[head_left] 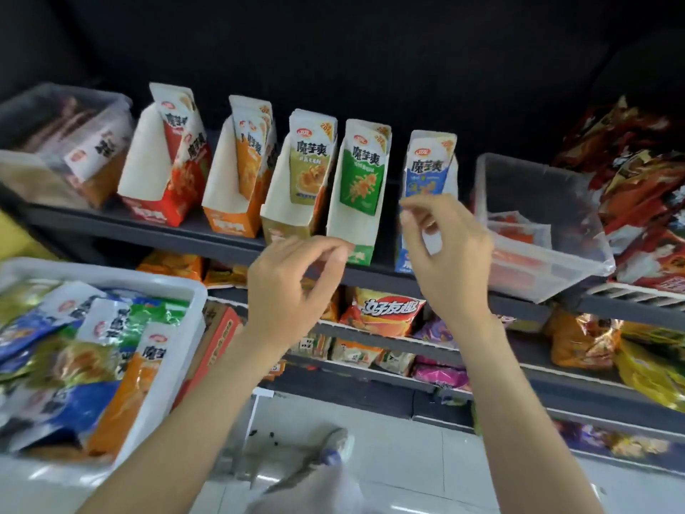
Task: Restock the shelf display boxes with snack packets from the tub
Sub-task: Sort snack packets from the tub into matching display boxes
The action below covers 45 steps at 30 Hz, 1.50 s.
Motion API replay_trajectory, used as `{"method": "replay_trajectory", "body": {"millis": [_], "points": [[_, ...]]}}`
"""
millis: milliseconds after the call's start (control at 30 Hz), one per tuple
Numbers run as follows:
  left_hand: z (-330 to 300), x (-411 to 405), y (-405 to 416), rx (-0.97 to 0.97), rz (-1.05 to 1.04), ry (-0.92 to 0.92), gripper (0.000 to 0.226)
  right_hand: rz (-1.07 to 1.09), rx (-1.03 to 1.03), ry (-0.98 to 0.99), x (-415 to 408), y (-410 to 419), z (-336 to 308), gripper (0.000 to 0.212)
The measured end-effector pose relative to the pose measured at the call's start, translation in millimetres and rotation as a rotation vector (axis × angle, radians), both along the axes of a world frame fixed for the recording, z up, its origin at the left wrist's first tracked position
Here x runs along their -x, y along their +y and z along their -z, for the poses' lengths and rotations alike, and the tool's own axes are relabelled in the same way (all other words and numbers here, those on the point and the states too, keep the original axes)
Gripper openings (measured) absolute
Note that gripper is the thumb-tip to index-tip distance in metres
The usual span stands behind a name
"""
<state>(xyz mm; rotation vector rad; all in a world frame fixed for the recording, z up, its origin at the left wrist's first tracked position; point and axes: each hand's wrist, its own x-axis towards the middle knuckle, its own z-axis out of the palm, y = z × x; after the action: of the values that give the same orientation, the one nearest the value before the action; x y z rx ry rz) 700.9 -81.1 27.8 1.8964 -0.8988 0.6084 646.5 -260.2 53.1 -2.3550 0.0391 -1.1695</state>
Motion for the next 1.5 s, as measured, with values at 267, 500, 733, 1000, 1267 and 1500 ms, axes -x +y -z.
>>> {"method": "replay_trajectory", "body": {"millis": [267, 500, 733, 1000, 1267, 1500], "points": [[35.9, 52.5, 152.8, -0.076, -0.312, 0.416, 0.018, -0.208, -0.137, 0.289, 35.1, 126.8, 87.5, 0.025], [79.2, 26.0, 287.1, -0.257, -0.463, 0.567, 0.021, -0.461, -0.059, 0.639, 6.6, 224.3, 119.2, 0.031], [109.7, -53.4, 381.1, -0.639, -0.434, 0.569, 0.049, -0.426, 0.005, 0.819, -59.5, 311.9, 126.9, 0.028], [127.8, -102.7, 398.3, -0.968, -0.177, 0.477, 0.086, -0.259, 0.097, 1.081, -101.1, 387.3, 143.6, 0.054], [130.0, -114.5, 384.0, -0.941, -0.152, 0.478, 0.059, 0.026, 0.221, 1.058, -118.8, 404.1, 156.0, 0.070], [128.4, -113.2, 385.8, -0.772, -0.159, 0.574, 0.050, -0.098, 0.562, 1.029, -135.0, 390.7, 158.2, 0.052]]}}
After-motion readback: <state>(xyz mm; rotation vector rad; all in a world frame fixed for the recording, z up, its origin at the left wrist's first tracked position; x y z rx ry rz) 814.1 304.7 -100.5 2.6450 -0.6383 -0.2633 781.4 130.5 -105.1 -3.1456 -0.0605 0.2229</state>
